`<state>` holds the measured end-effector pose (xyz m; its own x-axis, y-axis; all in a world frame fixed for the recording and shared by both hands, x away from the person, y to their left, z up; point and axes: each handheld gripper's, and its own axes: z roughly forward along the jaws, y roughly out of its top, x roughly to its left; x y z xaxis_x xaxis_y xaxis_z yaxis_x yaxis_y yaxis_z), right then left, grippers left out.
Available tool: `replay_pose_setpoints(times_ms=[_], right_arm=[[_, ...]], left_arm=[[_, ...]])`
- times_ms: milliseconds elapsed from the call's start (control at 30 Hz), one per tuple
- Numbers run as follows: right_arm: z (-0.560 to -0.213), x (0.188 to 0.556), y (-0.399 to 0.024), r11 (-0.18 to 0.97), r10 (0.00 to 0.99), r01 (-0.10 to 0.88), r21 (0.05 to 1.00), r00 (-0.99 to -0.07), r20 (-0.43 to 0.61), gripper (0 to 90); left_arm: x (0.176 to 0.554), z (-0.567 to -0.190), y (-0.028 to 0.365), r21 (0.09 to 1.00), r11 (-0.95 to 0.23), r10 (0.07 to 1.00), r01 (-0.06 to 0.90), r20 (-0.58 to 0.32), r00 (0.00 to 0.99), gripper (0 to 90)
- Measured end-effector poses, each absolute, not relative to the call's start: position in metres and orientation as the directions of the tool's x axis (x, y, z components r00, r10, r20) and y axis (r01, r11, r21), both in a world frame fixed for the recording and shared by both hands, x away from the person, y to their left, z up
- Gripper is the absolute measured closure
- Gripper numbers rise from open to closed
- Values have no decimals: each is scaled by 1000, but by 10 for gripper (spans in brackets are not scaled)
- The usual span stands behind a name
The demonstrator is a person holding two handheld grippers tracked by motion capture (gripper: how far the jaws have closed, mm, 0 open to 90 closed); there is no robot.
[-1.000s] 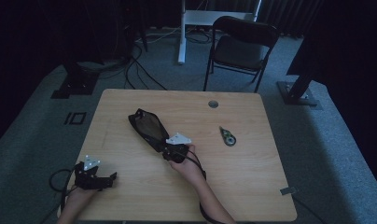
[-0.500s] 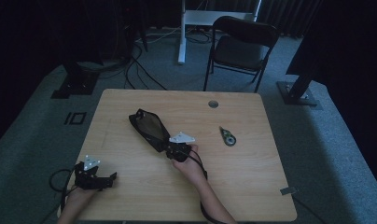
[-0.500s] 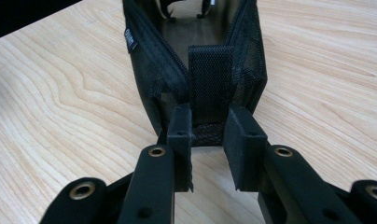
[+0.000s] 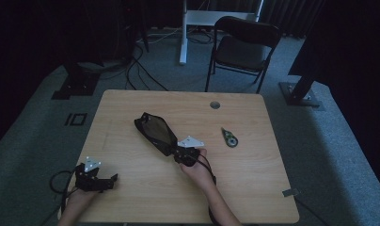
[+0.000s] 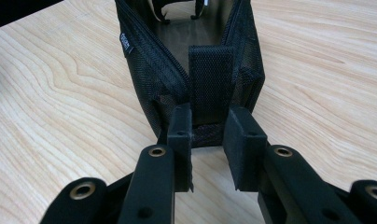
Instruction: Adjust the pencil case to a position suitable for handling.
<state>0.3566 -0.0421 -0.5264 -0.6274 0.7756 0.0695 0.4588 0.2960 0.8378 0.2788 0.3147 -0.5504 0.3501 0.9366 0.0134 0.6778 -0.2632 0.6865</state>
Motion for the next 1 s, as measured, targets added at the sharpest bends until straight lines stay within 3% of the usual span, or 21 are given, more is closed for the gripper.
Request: replay_pose_setpoints(times_ms=[1000], right_arm=[[-527,322,-119,287,818,469,835,-573,41,730]], left_arm=[[279,-550,315,686,-263,937,678,13,350,2]])
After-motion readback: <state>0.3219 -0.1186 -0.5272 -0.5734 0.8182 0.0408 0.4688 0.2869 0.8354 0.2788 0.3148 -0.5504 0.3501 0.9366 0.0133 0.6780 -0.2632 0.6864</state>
